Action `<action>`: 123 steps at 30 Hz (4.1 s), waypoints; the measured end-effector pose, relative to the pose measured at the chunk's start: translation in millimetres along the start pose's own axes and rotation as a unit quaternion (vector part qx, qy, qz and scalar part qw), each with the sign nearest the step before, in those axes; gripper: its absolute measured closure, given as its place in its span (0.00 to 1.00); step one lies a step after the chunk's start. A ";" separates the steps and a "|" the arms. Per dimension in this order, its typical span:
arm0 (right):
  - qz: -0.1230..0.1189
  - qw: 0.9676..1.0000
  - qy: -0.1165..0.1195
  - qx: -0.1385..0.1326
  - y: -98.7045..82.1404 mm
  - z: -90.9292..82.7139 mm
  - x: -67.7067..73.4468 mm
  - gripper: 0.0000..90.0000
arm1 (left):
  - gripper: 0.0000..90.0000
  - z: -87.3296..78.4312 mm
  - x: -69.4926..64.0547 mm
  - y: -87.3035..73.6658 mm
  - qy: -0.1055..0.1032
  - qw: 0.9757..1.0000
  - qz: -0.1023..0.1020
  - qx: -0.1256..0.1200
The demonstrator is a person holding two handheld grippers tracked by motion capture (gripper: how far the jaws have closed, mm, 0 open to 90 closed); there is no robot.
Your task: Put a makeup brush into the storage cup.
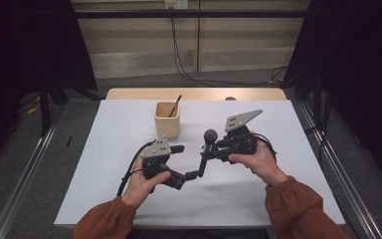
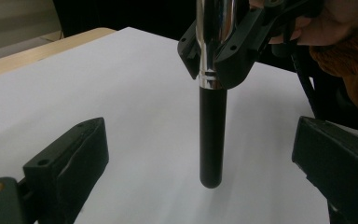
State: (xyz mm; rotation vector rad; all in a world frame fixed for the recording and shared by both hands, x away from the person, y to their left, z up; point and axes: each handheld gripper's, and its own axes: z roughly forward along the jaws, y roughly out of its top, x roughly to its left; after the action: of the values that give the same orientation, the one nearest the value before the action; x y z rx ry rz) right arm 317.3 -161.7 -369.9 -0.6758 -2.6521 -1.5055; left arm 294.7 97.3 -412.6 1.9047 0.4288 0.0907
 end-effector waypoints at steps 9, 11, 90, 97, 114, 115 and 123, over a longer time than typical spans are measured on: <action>-0.009 0.999 0.000 0.035 3.7 7.3 1.9 0.79 | 0.04 7.8 -1.4 -6.0 -0.001 1.000 -0.009 0.012; -0.010 0.999 0.001 0.042 5.0 9.1 1.9 0.79 | 0.04 9.0 -1.5 -6.8 -0.004 1.000 -0.009 0.012; 0.019 0.999 -0.016 -0.024 -3.3 7.5 1.9 0.55 | 0.83 9.2 10.4 -7.9 0.001 1.000 -0.028 -0.002; 0.018 0.998 -0.045 -0.041 -11.0 1.6 2.9 0.37 | 0.83 5.3 13.2 -7.1 0.006 1.000 -0.028 -0.007; 0.017 0.990 -0.117 -0.072 -37.8 -8.0 9.9 0.01 | 0.83 -3.7 17.9 -6.6 0.020 0.999 -0.029 -0.016; 0.015 0.989 -0.123 -0.075 -40.3 -8.4 10.0 0.01 | 0.83 -3.8 17.9 -6.6 0.021 0.999 -0.028 -0.016; 0.013 0.986 -0.132 -0.100 -56.8 -18.3 14.2 0.00 | 0.83 -10.1 20.1 -5.0 0.029 0.999 -0.030 -0.019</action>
State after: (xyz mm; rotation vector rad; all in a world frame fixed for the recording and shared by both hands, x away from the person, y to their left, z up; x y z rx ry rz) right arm 279.6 -196.8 -403.1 -0.9824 -2.6799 -1.8079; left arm 309.5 114.6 -416.3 1.8535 0.5197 0.1142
